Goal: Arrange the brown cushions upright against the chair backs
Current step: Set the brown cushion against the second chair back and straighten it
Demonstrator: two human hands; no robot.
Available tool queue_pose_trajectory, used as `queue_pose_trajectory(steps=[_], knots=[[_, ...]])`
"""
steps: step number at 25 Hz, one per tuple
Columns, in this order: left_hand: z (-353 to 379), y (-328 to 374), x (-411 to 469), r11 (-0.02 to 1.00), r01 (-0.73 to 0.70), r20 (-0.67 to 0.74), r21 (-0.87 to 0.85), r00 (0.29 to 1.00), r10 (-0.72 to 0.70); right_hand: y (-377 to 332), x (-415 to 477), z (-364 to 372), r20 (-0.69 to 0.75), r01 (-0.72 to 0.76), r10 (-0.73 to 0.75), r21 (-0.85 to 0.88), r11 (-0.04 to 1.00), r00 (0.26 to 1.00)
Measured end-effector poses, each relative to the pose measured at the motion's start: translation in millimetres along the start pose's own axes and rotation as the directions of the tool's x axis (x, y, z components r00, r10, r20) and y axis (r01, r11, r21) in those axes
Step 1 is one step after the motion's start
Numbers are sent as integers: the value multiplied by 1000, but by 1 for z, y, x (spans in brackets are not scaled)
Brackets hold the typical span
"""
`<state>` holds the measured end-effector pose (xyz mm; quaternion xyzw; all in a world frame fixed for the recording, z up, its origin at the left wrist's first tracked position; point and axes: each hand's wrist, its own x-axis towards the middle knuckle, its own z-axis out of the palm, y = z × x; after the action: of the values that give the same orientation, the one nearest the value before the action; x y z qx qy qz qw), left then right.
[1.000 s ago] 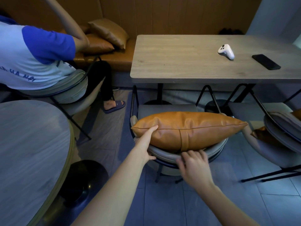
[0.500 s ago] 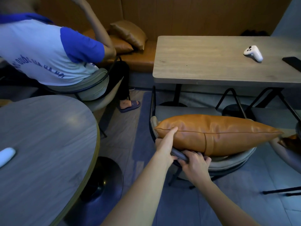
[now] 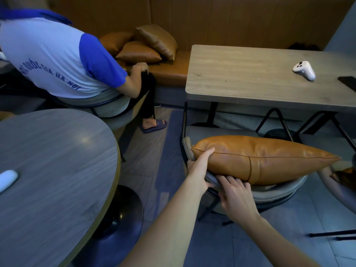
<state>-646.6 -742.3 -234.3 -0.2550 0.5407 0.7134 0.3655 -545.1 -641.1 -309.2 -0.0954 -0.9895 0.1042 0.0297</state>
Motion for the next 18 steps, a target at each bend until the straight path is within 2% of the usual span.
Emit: queue_pose_trajectory(steps=[2,5,7,11,14,16,18], knots=[[-2,3,-2,1000,6,15,2,1000,-6,-8,3,7,-30,32,-32,10,999,999],[-7,7,4,1000,-3,23,14,1000,2,-23,17,18,-81,-37,47,124,992,996],[-10,9,9,999,8,40,36,999,-9,-26,23,21,-96,-48,57,92,995,994],[-9,11,20,995,3,40,96,999,-7,-28,26,18,-39,-84,86,49,995,995],[-12,7,26,986,-57,-31,159,998,62,-26,26,16,-45,-2,1,-14,1000,999],[-13,6,28,985,-76,-18,154,997,80,-19,26,17,-47,66,-68,-42,997,997],[-16,5,30,985,-97,18,142,995,95,-18,26,16,-56,71,-76,-83,994,996]])
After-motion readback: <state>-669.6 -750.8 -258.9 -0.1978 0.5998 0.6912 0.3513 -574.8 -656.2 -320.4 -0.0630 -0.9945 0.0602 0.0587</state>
